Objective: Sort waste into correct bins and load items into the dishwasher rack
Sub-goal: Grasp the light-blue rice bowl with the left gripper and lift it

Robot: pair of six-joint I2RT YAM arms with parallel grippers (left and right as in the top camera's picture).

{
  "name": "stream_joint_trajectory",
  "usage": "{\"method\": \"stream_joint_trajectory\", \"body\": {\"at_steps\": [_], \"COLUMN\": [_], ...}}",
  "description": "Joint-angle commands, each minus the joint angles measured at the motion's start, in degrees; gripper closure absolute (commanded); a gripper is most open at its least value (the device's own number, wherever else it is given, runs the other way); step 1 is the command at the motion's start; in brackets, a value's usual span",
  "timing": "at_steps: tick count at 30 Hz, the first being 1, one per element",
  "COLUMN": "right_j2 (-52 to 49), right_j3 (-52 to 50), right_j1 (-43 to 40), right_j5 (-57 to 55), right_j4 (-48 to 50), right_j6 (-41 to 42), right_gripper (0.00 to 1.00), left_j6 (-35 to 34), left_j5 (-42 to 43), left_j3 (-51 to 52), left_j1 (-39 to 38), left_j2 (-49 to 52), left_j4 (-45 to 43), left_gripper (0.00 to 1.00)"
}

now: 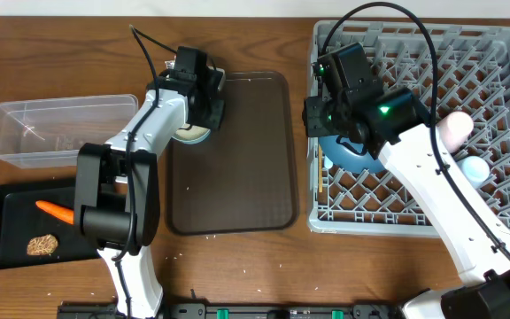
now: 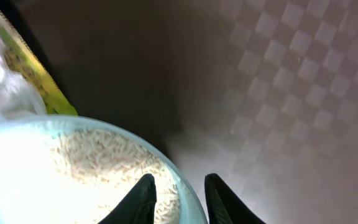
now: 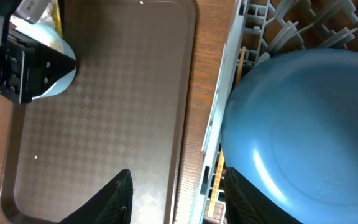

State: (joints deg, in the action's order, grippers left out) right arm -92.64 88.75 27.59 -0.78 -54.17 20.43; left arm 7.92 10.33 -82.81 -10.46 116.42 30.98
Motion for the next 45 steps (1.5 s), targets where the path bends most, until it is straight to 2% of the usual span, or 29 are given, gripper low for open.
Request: {"method": "stream_joint_trajectory", "body": {"at_steps": [1,8,10,11,24,28,35,41,45], "right_j2": [-0.26,-0.26,-0.26,-0.26,-0.26,-0.26,-0.26,-0.26,-0.26], "right_j3": [0.17,0.17,0.17,0.17,0.17,0.17,0.17,0.17,0.17], "right_j1": [-0.2,-0.2,-0.2,-0.2,-0.2,-0.2,-0.2,-0.2,-0.2], "right_j5": [0.15,0.17,0.17,0.17,-0.76,-0.81,-0.92,-0.92,-0.92], "right_j4": [-0.09,-0.11,-0.15,-0.2,-0.42,-0.17,-0.04,-0.07,-0.11], "right_j6": [0.76,0.76,0.76,0.76,0.74,0.74,0.74,0.74,0.74], "right_gripper": [0.56,0.57,0.57,0.57,0.57,0.57,0.57,0.57,0.57], "left_j6": [0.68,1.51,1.49,1.49,-0.63,-3.89,-16.11,-17.09,-19.32], "left_j5": [-0.81,-1.27,-1.44,-1.64,-2.08,-2.1,-2.08,-5.38,-11.93], "left_j3": [-0.68,1.07,1.07,1.07,0.76,0.28,0.28,0.46,0.5], "left_j1": [-0.02,-0.02,-0.02,-0.02,-0.42,-1.66,-4.15,-5.16,-6.05], "left_j2": [0.83,0.85,0.85,0.83,-5.66,-11.5,-19.1,-19.85,-20.2], "left_j4": [1.51,1.81,2.01,1.99,7.45,9.7,14.49,16.57,19.26], "left_gripper": [0.74,0.75,0.81,0.93,0.94,0.94,0.94,0.94,0.94]}}
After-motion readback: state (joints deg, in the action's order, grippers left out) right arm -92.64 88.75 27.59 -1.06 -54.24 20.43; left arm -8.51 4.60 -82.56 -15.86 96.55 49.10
